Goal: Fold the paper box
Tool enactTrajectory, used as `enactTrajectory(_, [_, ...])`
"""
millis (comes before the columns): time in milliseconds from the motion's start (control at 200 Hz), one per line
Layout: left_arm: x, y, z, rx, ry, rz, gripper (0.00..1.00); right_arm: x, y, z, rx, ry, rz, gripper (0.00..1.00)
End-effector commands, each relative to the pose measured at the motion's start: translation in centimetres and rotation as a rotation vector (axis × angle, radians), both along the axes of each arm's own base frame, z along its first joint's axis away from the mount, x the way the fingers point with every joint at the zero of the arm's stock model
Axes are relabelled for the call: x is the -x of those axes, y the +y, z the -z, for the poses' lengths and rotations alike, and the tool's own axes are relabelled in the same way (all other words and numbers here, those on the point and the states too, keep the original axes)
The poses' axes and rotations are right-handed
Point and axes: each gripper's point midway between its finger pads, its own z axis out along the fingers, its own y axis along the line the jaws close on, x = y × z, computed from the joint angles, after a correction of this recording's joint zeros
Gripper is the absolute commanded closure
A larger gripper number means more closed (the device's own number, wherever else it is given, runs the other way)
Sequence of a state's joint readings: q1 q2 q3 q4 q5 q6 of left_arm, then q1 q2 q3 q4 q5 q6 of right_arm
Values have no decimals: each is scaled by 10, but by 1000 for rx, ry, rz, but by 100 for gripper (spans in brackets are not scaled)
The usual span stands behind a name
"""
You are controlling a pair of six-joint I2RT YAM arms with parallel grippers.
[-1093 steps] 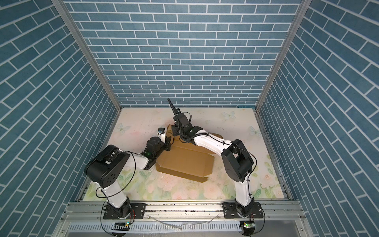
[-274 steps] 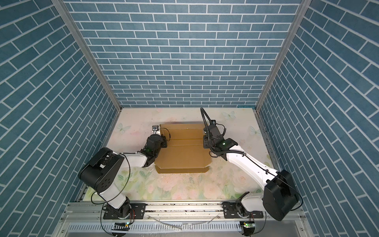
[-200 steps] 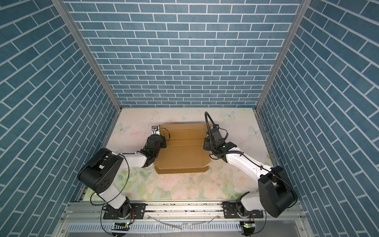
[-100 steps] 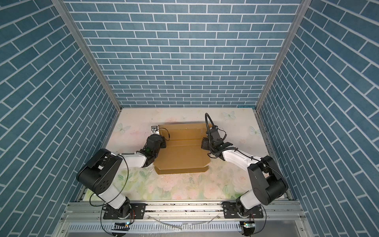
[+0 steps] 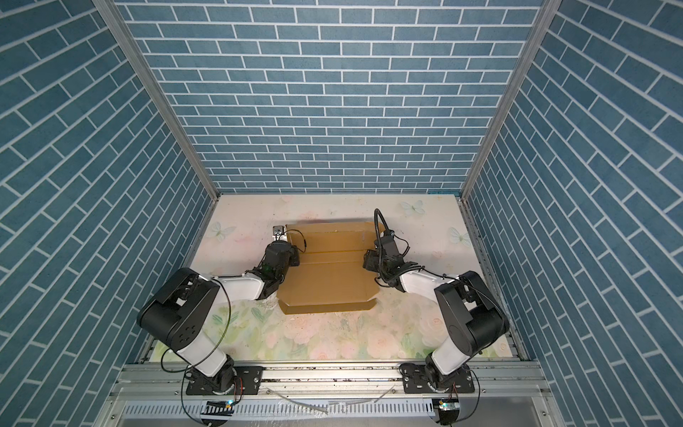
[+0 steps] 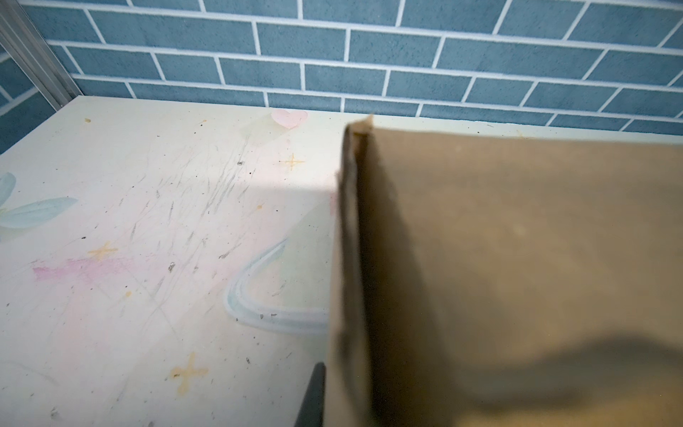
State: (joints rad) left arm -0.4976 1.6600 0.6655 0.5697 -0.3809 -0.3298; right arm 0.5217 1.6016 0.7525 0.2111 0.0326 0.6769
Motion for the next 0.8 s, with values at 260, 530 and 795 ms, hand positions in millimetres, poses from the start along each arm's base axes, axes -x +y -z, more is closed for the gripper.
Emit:
enactTrajectory(260, [0, -2, 2, 11, 20, 0, 100, -16, 8, 8, -92, -4, 19, 36])
enactTrajectory(530, [1, -2, 1, 14, 18, 1, 100, -15, 10, 21, -101, 20, 22, 37])
enactTrajectory(795, [1, -3, 4, 21, 23, 5, 100, -20, 15, 26, -110, 19, 12, 37])
